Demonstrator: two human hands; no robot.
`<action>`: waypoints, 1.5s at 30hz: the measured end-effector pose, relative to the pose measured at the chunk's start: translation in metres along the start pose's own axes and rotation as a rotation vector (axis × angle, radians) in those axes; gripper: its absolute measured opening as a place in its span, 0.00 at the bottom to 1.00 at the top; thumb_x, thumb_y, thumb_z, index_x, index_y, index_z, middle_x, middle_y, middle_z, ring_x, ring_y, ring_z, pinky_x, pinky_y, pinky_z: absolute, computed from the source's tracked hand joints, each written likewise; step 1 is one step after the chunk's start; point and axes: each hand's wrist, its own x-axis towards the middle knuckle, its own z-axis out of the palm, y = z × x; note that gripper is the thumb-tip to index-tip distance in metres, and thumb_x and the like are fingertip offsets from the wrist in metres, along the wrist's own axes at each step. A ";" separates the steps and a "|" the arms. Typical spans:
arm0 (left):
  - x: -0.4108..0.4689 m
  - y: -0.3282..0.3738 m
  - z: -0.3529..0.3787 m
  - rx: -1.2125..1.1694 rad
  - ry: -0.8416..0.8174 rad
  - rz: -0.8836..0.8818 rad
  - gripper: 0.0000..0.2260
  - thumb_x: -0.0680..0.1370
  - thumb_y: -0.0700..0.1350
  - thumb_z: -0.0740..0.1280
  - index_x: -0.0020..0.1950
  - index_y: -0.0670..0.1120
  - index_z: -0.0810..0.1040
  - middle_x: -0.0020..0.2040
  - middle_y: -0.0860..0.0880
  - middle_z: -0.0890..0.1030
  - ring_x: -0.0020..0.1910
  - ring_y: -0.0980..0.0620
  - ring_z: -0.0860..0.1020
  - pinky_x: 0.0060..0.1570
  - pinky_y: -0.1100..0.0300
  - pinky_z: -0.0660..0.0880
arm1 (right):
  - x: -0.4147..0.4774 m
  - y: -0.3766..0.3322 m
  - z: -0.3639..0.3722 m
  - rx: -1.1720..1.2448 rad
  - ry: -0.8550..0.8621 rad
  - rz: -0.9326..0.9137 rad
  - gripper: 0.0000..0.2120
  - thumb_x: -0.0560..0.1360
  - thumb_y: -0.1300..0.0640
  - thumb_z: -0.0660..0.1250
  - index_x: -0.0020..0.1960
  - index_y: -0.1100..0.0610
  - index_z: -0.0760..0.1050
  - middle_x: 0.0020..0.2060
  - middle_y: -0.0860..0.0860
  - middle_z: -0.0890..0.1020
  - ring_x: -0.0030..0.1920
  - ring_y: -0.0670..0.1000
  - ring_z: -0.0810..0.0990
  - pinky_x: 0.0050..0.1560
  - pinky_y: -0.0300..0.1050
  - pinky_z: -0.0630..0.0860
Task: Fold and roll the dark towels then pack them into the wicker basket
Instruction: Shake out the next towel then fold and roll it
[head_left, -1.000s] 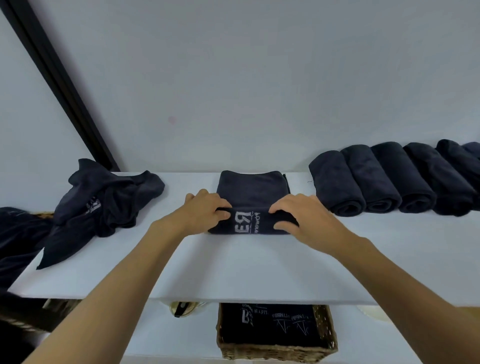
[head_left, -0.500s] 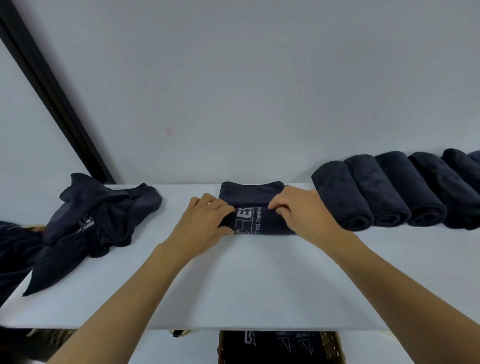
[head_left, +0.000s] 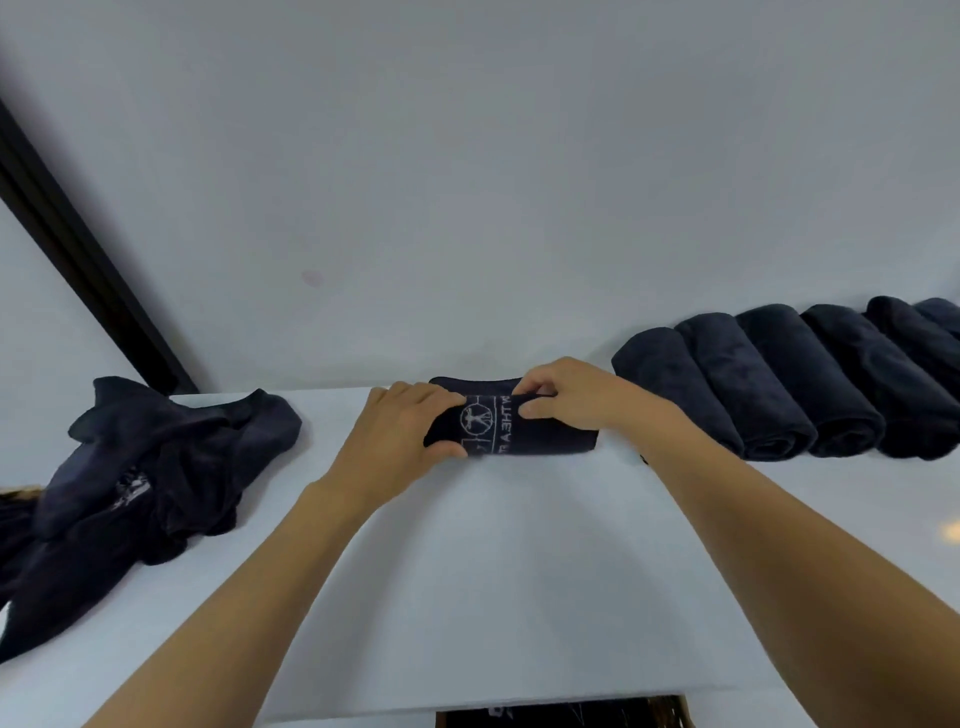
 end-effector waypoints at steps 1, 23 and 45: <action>0.002 -0.001 0.001 0.007 -0.019 -0.008 0.22 0.76 0.55 0.70 0.68 0.51 0.74 0.65 0.53 0.77 0.61 0.48 0.73 0.59 0.57 0.61 | 0.003 0.000 -0.001 0.033 0.000 0.010 0.09 0.77 0.53 0.68 0.57 0.51 0.78 0.48 0.44 0.80 0.53 0.49 0.78 0.50 0.41 0.74; 0.055 -0.020 0.017 0.011 -0.060 -0.037 0.23 0.74 0.60 0.68 0.67 0.54 0.74 0.63 0.54 0.75 0.61 0.49 0.70 0.56 0.56 0.62 | 0.058 0.010 -0.014 -0.074 0.040 -0.046 0.11 0.77 0.50 0.67 0.59 0.51 0.79 0.55 0.50 0.81 0.54 0.50 0.77 0.53 0.43 0.71; 0.063 0.085 0.069 -0.794 0.231 -0.485 0.18 0.81 0.46 0.63 0.70 0.46 0.70 0.67 0.50 0.72 0.60 0.56 0.74 0.60 0.70 0.67 | -0.003 0.001 0.002 -0.284 0.387 0.252 0.21 0.75 0.47 0.64 0.63 0.54 0.65 0.44 0.51 0.79 0.46 0.56 0.78 0.51 0.52 0.72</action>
